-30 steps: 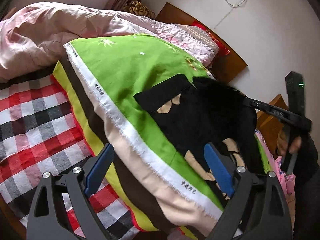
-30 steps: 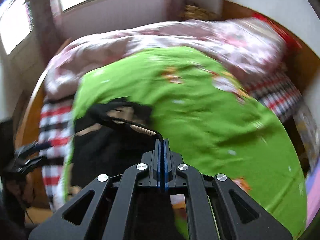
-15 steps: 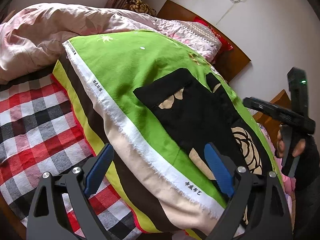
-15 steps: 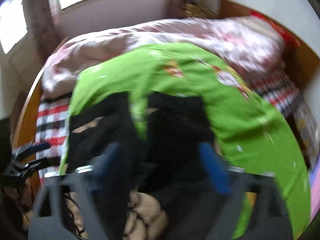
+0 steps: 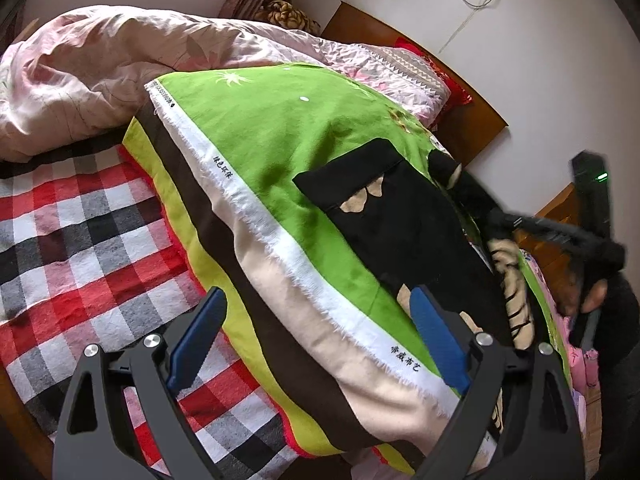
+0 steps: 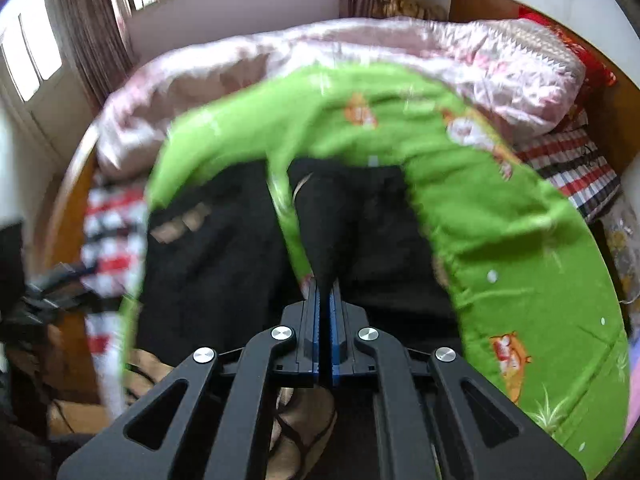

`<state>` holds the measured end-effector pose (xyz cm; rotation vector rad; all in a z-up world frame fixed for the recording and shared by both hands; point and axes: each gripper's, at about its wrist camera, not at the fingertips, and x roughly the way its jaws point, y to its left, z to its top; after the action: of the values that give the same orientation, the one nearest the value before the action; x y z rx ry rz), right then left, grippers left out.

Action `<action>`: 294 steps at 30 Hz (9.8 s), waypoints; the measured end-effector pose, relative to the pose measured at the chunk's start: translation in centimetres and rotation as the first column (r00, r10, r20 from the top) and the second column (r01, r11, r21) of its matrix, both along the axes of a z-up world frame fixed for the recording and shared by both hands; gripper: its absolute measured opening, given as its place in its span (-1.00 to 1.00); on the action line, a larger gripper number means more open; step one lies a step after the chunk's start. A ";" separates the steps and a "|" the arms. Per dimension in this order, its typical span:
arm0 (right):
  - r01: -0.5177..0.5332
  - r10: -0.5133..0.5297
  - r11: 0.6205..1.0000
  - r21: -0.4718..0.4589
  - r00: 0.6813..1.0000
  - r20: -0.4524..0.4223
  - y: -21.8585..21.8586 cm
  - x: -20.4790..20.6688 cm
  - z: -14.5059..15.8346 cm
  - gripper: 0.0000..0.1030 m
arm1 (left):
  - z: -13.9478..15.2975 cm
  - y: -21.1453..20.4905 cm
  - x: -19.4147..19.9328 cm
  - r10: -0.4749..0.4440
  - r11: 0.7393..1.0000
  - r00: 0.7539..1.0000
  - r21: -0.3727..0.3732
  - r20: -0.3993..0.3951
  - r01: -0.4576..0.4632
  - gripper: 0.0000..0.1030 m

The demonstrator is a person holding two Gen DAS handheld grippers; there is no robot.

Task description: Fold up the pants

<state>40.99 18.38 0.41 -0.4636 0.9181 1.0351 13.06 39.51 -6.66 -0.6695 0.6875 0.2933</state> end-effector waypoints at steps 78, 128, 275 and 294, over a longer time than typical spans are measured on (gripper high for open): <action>-0.029 0.017 0.983 0.184 0.997 0.069 4.9 0.9 0.7 0.35 | 3.2 2.3 7.8 0.246 0.859 0.929 0.505 -0.275 -0.078 0.58; -0.091 0.082 0.991 0.094 0.993 0.089 4.7 0.2 -2.8 -0.12 | 4.1 3.1 9.7 0.198 0.896 0.969 0.428 -0.148 -0.117 0.90; 0.832 -0.885 0.368 0.416 0.450 -0.117 -54.2 -31.0 -1.3 0.76 | 4.0 -53.0 5.1 -0.785 0.170 0.480 0.610 -0.391 0.774 -0.93; 0.757 -0.727 0.497 0.423 0.630 -0.274 -48.3 -29.4 -4.9 0.74 | 10.2 -30.9 2.6 -0.754 0.650 0.590 0.199 0.289 0.734 0.96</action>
<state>11.59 -29.92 -4.52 0.4239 0.7330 0.4239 15.67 8.66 3.57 -0.3042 0.5563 -0.5935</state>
